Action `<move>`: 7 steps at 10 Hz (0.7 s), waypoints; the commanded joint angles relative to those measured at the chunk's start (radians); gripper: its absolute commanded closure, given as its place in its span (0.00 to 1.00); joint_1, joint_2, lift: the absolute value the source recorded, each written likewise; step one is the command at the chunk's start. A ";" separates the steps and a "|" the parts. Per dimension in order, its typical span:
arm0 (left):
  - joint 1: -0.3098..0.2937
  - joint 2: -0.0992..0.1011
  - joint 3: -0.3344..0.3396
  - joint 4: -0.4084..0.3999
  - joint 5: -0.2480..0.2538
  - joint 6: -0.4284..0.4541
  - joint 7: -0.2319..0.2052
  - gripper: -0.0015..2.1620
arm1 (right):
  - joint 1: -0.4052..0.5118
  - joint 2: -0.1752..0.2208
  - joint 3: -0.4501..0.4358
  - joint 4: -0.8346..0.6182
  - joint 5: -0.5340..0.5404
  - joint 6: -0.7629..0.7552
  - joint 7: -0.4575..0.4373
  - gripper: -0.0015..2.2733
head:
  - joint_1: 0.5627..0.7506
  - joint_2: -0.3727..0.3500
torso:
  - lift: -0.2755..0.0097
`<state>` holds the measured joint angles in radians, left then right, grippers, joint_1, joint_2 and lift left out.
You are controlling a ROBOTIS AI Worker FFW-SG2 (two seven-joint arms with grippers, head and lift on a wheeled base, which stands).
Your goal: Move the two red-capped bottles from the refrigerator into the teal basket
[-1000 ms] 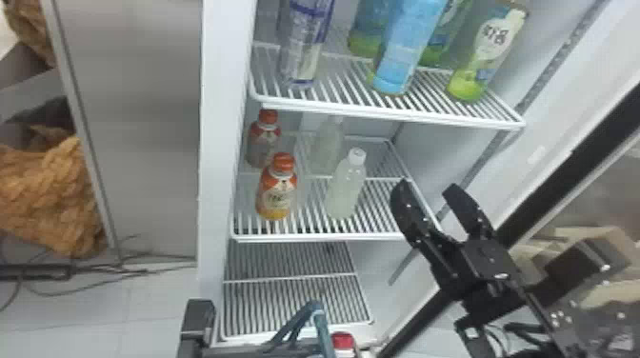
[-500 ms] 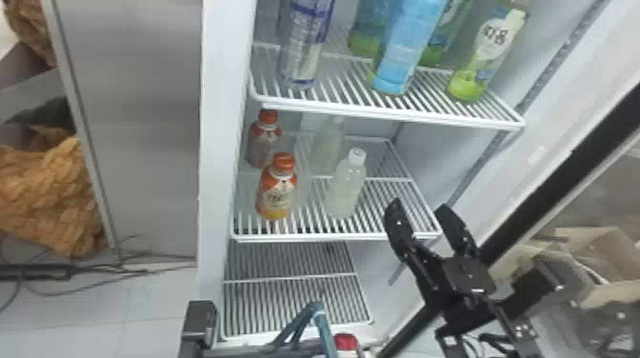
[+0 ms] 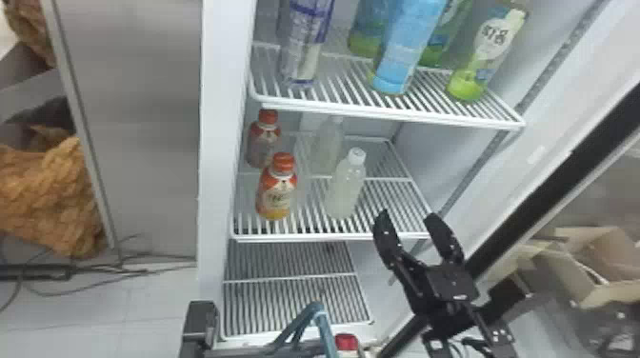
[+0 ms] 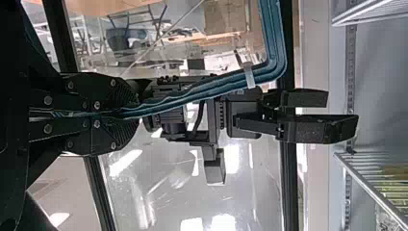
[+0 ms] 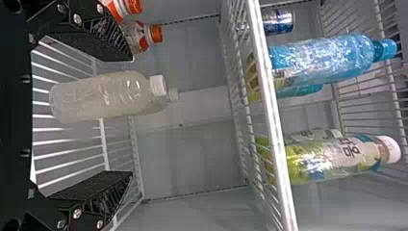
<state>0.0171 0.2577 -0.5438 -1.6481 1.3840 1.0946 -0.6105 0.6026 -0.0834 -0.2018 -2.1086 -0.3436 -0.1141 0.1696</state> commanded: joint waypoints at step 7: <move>-0.002 0.002 -0.009 0.000 0.004 0.000 0.002 0.51 | 0.026 0.001 0.012 -0.035 0.100 -0.107 -0.068 0.09 | 0.70 0.03 | 0.17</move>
<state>0.0146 0.2591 -0.5517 -1.6481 1.3872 1.0946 -0.6093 0.6259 -0.0828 -0.1894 -2.1404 -0.2488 -0.2160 0.1028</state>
